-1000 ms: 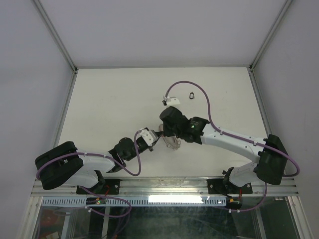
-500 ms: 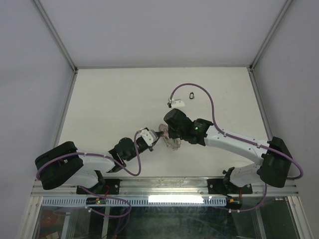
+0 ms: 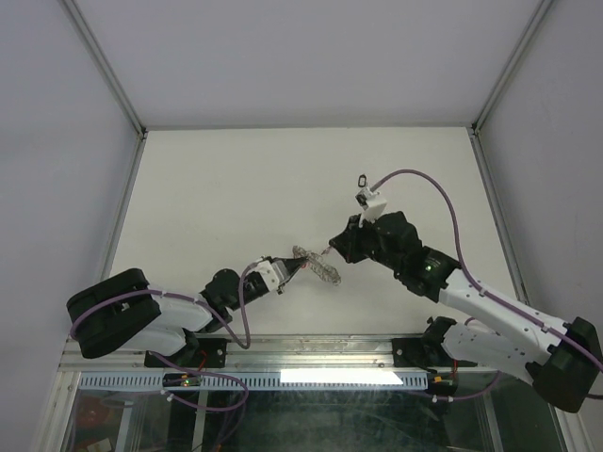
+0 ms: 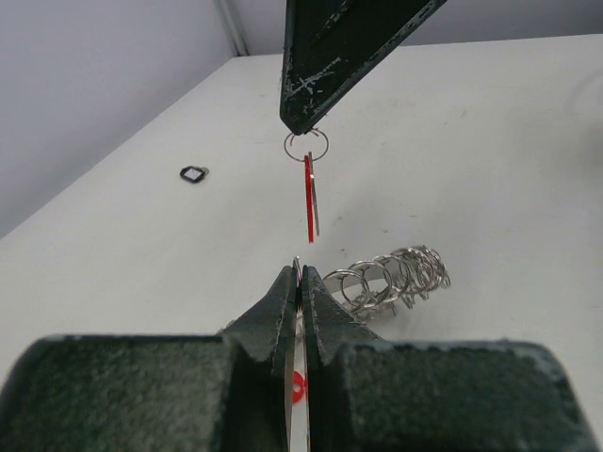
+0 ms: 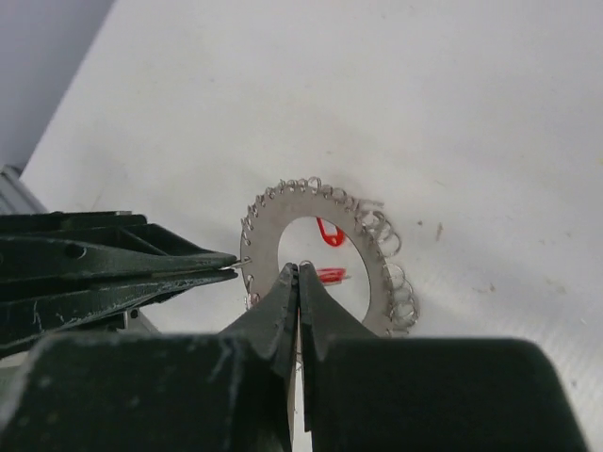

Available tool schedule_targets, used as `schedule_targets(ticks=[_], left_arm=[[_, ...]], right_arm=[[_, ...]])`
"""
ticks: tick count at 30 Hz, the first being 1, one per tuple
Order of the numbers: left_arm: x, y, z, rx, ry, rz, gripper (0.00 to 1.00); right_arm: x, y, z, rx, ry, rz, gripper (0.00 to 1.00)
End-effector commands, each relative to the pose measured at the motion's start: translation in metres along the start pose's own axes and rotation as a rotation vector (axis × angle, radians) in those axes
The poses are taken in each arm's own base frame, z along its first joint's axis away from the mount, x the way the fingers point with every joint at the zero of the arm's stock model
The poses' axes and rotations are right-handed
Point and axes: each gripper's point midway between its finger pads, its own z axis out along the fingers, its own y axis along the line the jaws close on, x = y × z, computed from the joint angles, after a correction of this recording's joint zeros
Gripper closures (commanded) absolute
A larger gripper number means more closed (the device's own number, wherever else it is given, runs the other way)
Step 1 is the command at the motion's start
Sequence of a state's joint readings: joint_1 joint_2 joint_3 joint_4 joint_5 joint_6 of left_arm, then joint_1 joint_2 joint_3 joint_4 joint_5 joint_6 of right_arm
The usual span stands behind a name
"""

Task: Put the keys on the keyring
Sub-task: Move the key to the center of the board.

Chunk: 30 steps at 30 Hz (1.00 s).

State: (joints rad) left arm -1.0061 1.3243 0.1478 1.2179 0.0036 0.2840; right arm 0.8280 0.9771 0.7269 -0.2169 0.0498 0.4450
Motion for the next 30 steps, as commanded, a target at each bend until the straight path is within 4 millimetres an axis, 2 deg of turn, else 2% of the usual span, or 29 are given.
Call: schedule_targets(ticks=[1,6,11,13,16,18,20,24,30], left_arm=[[-0.037,-0.008,-0.006,0.064,-0.189,0.088,1.0],[-0.042,-0.021,-0.011,0.133,-0.237,0.134,1.0],[-0.042,-0.033,-0.012,0.202,-0.253,0.162,1.0],[-0.042,-0.036,-0.013,0.22,-0.255,0.165,1.0],[-0.04,-0.033,-0.011,0.206,-0.239,0.163,1.0],[-0.036,-0.031,-0.01,0.204,-0.217,0.155,1.0],[-0.032,-0.033,-0.008,0.233,-0.197,0.149,1.0],[-0.03,-0.032,-0.007,0.243,-0.184,0.138,1.0],[-0.026,-0.019,-0.011,0.204,-0.155,0.106,1.0]], right_arm=[[-0.014,0.035,-0.014,-0.284,-0.176,-0.13,1.0],[-0.01,0.04,-0.03,-0.378,-0.284,-0.24,1.0],[0.001,0.049,-0.04,-0.465,-0.246,-0.427,1.0],[0.006,0.047,-0.04,-0.467,-0.236,-0.48,1.0],[0.007,0.03,-0.031,-0.371,-0.205,-0.505,1.0],[-0.001,0.018,-0.025,-0.279,-0.196,-0.456,1.0],[-0.008,0.008,-0.022,-0.196,-0.177,-0.411,0.92],[-0.017,-0.029,-0.013,0.051,-0.096,-0.308,0.79],[-0.006,-0.067,0.006,0.22,0.07,-0.102,0.65]])
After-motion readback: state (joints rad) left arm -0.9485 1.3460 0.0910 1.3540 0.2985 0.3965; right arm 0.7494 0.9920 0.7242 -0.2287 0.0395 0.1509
